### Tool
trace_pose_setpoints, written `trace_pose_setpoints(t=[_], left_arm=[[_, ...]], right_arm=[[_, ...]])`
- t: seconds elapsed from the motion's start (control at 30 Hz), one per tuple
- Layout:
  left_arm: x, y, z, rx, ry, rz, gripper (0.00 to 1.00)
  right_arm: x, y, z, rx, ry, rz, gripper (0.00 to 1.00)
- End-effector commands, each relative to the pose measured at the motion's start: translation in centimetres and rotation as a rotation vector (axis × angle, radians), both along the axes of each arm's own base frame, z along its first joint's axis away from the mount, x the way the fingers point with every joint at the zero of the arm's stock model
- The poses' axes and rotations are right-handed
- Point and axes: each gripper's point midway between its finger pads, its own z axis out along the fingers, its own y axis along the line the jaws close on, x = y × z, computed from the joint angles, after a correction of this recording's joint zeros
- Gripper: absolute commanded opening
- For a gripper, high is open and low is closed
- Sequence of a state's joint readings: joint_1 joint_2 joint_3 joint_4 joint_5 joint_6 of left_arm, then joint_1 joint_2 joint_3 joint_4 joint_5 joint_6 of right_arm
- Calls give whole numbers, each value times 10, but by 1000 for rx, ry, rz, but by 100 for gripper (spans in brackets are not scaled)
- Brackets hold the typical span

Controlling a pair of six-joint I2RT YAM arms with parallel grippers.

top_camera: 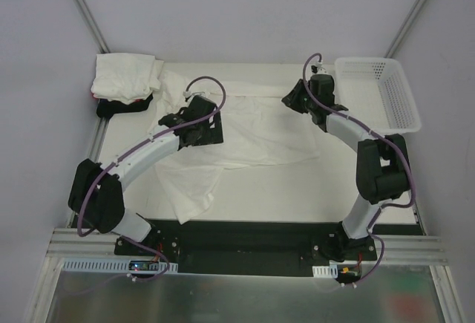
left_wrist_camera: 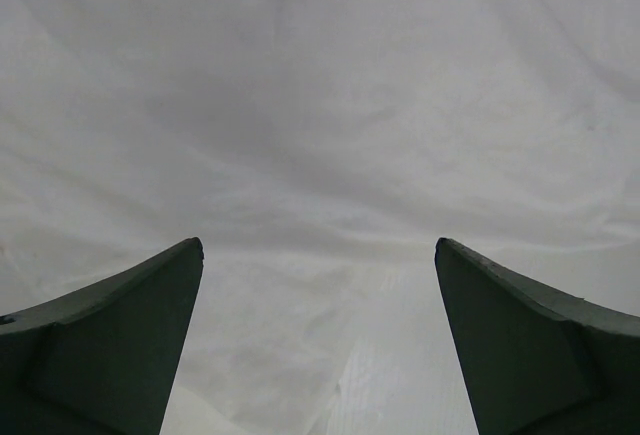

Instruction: Fold and stack the t-shirts

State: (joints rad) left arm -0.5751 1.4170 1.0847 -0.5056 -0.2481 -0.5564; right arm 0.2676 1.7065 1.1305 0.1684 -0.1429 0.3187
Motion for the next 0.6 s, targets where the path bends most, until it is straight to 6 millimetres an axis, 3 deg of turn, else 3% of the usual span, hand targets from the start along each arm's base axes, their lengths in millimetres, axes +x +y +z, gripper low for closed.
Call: trace_pose_setpoints(t=[0.0,0.03,0.07,0.17,0.2,0.27,0.4,0.57], left_arm=[[56,-13,14,61,-102,29,99],[62,-17,12,66,-97,25,99],[68,-21,9,72,-92,22,99],[94,-36,-2,94,-79,6,99],[106,-43,-7,105,-77,-7,99],[117,-48,-12,108,-68,-14,99],[134,-65,-26,78,-35,-37,99],[137,-74,-38,63,-1,-61,99]], right_arm=[[41,1,-1,14,-23,0,28],[51,4,4,34,-32,11,27],[59,2,-12,45,1,8,27],[80,2,-12,108,11,5,26],[84,3,-29,112,43,5,26],[95,-2,-32,145,54,-4,26],[96,-10,-54,184,106,-20,25],[87,-12,-71,222,131,-40,25]])
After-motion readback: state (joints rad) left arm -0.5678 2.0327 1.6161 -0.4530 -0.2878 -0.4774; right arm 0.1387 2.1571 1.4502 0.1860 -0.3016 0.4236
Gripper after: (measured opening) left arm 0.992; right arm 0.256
